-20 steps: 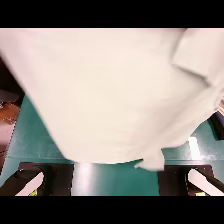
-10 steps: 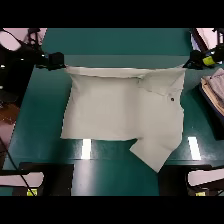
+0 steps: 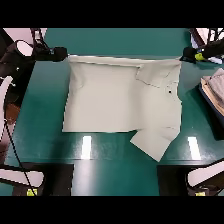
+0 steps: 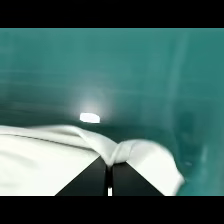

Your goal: Fold the shirts.

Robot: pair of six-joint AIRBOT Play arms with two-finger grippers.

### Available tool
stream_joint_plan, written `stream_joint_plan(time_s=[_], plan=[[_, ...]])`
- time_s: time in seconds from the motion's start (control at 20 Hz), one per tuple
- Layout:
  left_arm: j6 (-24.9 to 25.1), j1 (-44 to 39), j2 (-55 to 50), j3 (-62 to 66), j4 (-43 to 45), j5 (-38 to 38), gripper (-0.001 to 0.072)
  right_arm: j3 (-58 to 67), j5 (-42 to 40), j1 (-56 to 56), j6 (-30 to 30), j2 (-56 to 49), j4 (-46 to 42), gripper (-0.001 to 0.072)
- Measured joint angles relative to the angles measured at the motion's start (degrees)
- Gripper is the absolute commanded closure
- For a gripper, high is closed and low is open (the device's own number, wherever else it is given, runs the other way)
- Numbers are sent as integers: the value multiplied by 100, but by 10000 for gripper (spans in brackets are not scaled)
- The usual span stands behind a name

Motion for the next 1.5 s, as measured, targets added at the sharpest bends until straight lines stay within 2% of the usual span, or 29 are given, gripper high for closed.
stream_joint_plan(time_s=[0.25, 0.5, 0.55, 0.6, 0.65, 0.7, 0.75, 0.85, 0.9, 0.95, 1.1, 1.3, 1.5], plan=[[295, -7, -24, -378, 7, -369, 680, -1318, -138, -4, -63, 612, -407, 701], [382, -7, -76, -1104, 28, -302, 679, -2540, -413, 103, -109, 914, -518, 698], [387, -7, -101, -1185, 28, -302, 654, -2706, -481, 144, -109, 940, -507, 698], [382, -7, -116, -1244, 31, -302, 363, -2852, -546, 197, -111, 960, -479, 692], [358, -4, -129, -1281, 37, -304, 83, -2957, -581, 240, -111, 966, -468, 641], [304, 0, -136, -1298, 35, -319, 60, -3029, -610, 271, -107, 977, -455, 423], [240, 4, -140, -1296, 35, -367, 60, -3056, -634, 284, -81, 988, -446, 290], [160, 48, -140, -1185, 24, -632, 66, -2992, -485, 291, -13, 1001, -428, 291], [136, 129, -114, -1102, 35, -844, 176, -2931, -345, 256, 0, 1045, -409, 292], [133, 245, -44, -1034, 55, -1073, 208, -2883, -184, 203, 0, 1123, -413, 299], [286, 678, 328, -1084, 83, -1851, 210, -2922, 389, -44, -168, 1574, -116, 300], [621, 1130, 970, -2092, -9, -2951, 210, -3519, 1058, -472, -595, 2297, 809, 300], [966, 1285, 1480, -3521, -356, -3265, 210, -4249, 1287, -776, -841, 2870, 1290, 301]])
